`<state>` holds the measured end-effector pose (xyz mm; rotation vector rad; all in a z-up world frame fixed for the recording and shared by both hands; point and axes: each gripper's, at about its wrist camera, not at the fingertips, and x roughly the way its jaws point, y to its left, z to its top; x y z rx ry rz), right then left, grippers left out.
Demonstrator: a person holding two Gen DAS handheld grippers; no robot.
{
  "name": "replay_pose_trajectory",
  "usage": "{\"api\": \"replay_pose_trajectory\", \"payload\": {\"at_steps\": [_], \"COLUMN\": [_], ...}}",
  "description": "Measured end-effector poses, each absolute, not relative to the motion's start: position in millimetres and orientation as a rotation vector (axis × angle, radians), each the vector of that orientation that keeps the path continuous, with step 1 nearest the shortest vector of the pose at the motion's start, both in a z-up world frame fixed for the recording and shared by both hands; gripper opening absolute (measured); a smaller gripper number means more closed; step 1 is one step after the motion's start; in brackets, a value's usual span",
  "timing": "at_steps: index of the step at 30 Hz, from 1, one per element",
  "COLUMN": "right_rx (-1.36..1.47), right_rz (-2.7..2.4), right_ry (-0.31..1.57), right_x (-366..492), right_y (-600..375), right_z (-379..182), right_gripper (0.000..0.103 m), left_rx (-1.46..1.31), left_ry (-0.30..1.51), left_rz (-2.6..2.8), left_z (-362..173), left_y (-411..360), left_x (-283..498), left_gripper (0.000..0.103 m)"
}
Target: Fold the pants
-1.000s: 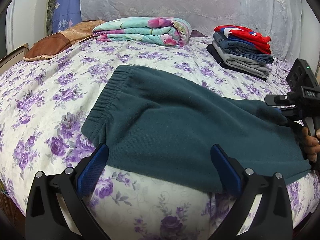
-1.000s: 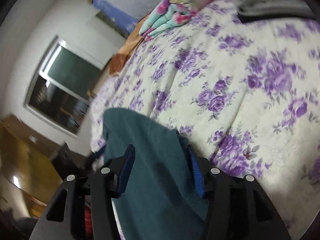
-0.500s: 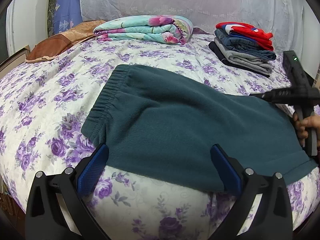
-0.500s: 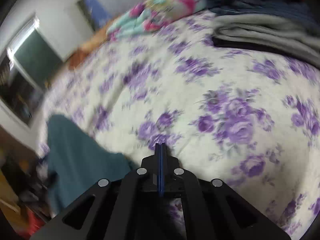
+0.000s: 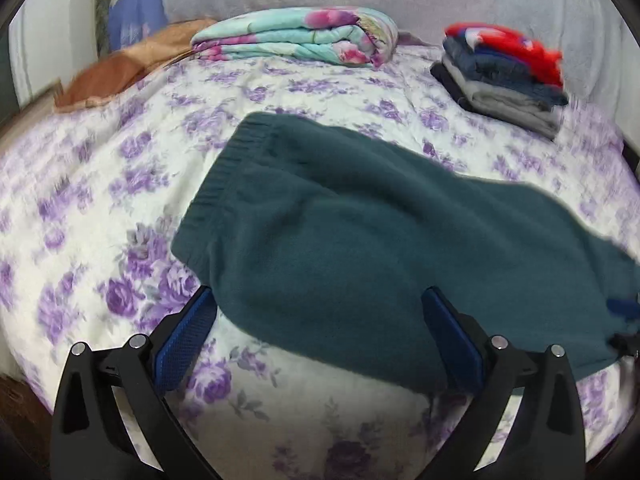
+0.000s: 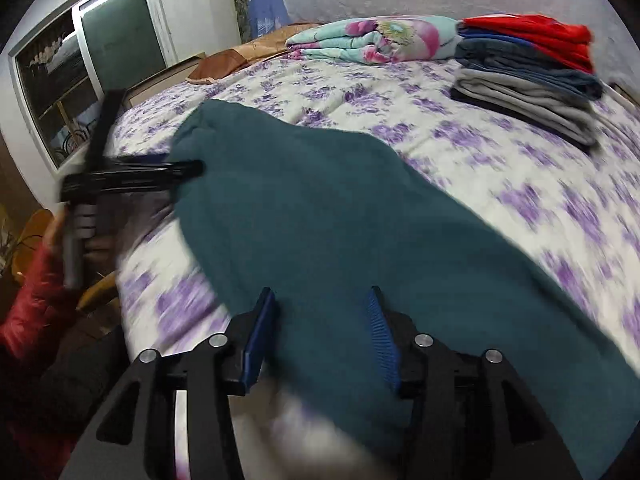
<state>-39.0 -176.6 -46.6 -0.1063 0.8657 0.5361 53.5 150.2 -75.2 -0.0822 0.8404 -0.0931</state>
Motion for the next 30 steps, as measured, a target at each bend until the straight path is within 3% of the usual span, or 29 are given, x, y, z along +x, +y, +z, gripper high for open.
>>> {"api": "replay_pose_trajectory", "payload": {"at_steps": [3, 5, 8, 13, 21, 25, 30], "right_rx": [-0.072, -0.064, -0.023, 0.097, 0.702, 0.926, 1.028], "right_rz": [0.463, 0.413, 0.370, 0.418, 0.107, 0.111, 0.035], "right_ry": [0.800, 0.802, 0.872, 0.818, 0.774, 0.712, 0.625], "right_x": [-55.3, -59.5, -52.3, -76.3, -147.8, -154.9, -131.5], "right_y": [-201.3, -218.3, -230.9, -257.0, -430.7, -472.1, -502.0], "right_z": [-29.8, -30.5, -58.4, -38.2, -51.1, -62.9, -75.1], "right_gripper": [0.054, 0.065, 0.066, 0.068, 0.068, 0.067, 0.051], "left_rx": [-0.114, -0.132, -0.097, 0.123, 0.118, 0.118, 0.116], "left_ry": [0.821, 0.810, 0.790, 0.806, 0.764, 0.736, 0.729], "left_rz": [-0.087, -0.130, -0.193, -0.071, -0.037, -0.005, -0.010], "left_z": [-63.9, -56.7, -49.3, -75.9, -78.4, -80.9, -81.1], "left_y": [152.8, 147.6, 125.7, 83.6, 85.5, 83.7, 84.4], "left_x": [47.2, 41.7, 31.6, 33.6, 27.5, 24.3, 23.5], "left_gripper": [0.099, 0.099, 0.099, 0.099, 0.099, 0.099, 0.099]}}
